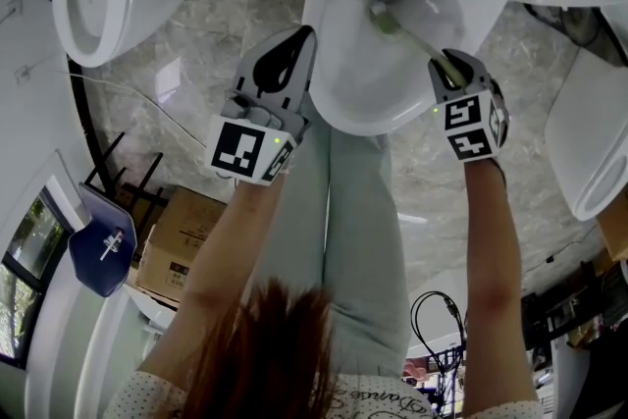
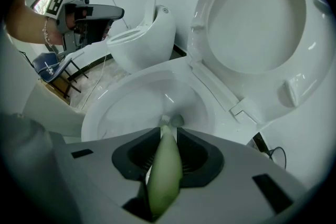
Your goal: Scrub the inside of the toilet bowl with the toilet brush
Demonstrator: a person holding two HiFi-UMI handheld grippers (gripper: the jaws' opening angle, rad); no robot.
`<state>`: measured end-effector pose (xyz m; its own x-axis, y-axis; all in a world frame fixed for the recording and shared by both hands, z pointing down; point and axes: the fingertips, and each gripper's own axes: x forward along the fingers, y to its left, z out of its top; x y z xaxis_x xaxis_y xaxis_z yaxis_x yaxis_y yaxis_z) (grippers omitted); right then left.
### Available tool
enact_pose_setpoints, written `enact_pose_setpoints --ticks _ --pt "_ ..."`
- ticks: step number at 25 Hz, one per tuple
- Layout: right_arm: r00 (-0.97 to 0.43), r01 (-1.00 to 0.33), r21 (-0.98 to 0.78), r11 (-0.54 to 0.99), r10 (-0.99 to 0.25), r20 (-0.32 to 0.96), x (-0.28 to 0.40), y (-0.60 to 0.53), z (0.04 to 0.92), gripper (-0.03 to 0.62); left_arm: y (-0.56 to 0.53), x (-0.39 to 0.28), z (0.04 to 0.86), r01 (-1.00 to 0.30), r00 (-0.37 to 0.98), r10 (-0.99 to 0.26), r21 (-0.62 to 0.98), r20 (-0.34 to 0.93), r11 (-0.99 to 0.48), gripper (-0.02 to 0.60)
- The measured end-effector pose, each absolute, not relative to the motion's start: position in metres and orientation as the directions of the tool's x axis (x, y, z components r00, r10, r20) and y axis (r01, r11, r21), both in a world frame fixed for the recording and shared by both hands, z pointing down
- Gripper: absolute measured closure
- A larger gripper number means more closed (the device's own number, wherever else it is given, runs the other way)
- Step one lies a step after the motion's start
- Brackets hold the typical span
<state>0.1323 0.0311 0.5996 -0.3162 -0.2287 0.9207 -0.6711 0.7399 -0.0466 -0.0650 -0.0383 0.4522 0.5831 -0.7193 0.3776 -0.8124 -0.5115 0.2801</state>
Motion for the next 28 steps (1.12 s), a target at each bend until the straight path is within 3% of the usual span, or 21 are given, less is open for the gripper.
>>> enact_pose_setpoints --ticks 9,21,28 --pt "-0.294 -0.582 0.001 0.813 -0.211 0.932 0.141 0.018 0.594 0.485 -0.043 -0.072 0.449 -0.818 0.576 -0.728 0.277 0.372 -0.505 0.58" --pt "-0.266 -0.607 0.046 0.793 -0.257 0.929 0.161 -0.008 0.587 0.485 -0.047 -0.074 0.447 -0.82 0.572 -0.732 0.282 0.369 -0.498 0.58" --pt "-0.243 -0.537 0.078 0.84 -0.243 0.939 0.153 -0.012 0.584 0.485 -0.05 -0.077 0.449 -0.824 0.565 -0.736 0.283 0.372 -0.49 0.58"
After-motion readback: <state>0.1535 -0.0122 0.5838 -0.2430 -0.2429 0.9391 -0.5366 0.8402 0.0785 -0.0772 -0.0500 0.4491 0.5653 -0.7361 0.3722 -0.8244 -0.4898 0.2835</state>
